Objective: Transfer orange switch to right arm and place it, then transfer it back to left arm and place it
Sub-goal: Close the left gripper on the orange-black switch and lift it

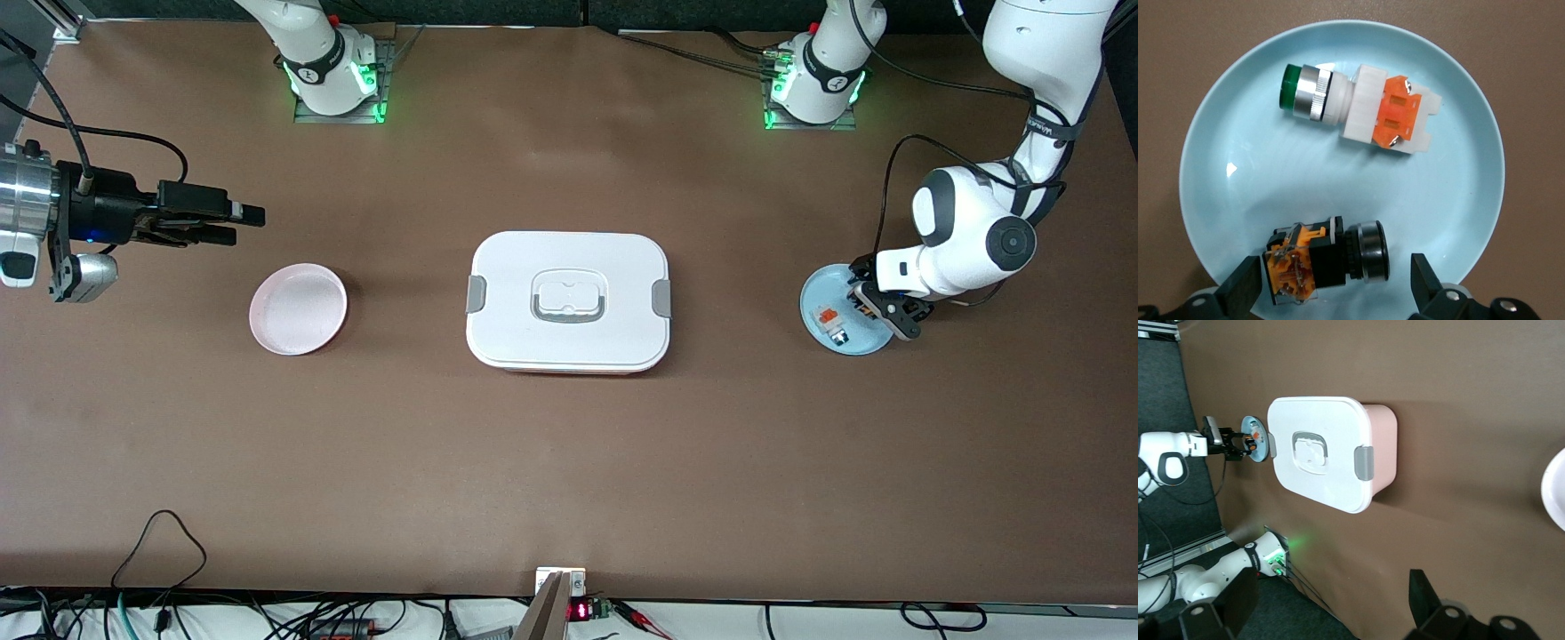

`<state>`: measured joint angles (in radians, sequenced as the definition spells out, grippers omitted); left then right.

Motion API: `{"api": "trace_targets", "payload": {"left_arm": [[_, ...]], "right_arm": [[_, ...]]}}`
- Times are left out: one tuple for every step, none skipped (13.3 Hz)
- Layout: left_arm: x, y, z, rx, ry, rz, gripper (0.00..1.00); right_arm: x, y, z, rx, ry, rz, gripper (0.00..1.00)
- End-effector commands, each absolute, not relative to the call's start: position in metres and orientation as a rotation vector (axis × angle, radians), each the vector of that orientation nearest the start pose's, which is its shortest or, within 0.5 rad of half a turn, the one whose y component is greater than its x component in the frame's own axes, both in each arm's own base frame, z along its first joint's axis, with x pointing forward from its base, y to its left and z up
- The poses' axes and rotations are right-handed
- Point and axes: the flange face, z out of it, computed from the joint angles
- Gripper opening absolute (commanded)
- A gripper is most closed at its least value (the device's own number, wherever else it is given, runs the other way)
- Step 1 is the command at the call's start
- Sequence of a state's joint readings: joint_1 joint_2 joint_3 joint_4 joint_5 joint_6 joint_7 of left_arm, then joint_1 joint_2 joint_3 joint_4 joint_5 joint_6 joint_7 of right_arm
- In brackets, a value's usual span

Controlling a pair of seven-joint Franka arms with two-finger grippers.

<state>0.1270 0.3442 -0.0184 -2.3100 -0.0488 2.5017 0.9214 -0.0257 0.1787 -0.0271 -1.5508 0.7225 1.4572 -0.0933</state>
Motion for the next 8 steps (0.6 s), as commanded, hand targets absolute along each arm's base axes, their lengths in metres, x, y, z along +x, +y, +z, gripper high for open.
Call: {"api": "trace_targets", "payload": {"left_arm": [[0.504, 0.054, 0.178, -3.001, 1.21, 0.169, 0.97], [0.504, 0.054, 0.177, -3.002, 1.211, 0.172, 0.97], [0.504, 0.054, 0.176, -3.002, 1.21, 0.172, 0.97], [0.503, 0.054, 0.175, -3.003, 1.211, 0.176, 0.93], [0.503, 0.054, 0.175, -3.003, 1.211, 0.176, 0.83], [0.504, 0.054, 0.176, -3.0, 1.215, 0.174, 0.72], [0.504, 0.054, 0.176, -2.992, 1.229, 0.174, 0.58], [0.505, 0.055, 0.179, -2.987, 1.232, 0.165, 0.46]], "right_arm": [[0.591, 0.05, 0.545, -2.31, -0.032, 0.271, 1.0], [0.591, 0.052, 0.545, -2.297, -0.033, 0.27, 1.0], [0.593, 0.052, 0.541, -2.292, -0.027, 0.275, 1.0], [0.595, 0.052, 0.537, -2.287, -0.026, 0.281, 1.0], [0.595, 0.053, 0.537, -2.275, -0.024, 0.283, 1.0], [0.596, 0.053, 0.533, -2.27, -0.019, 0.289, 1.0], [0.596, 0.054, 0.532, -2.268, -0.019, 0.291, 1.0], [0.596, 0.053, 0.532, -2.269, -0.019, 0.289, 1.0]]}}
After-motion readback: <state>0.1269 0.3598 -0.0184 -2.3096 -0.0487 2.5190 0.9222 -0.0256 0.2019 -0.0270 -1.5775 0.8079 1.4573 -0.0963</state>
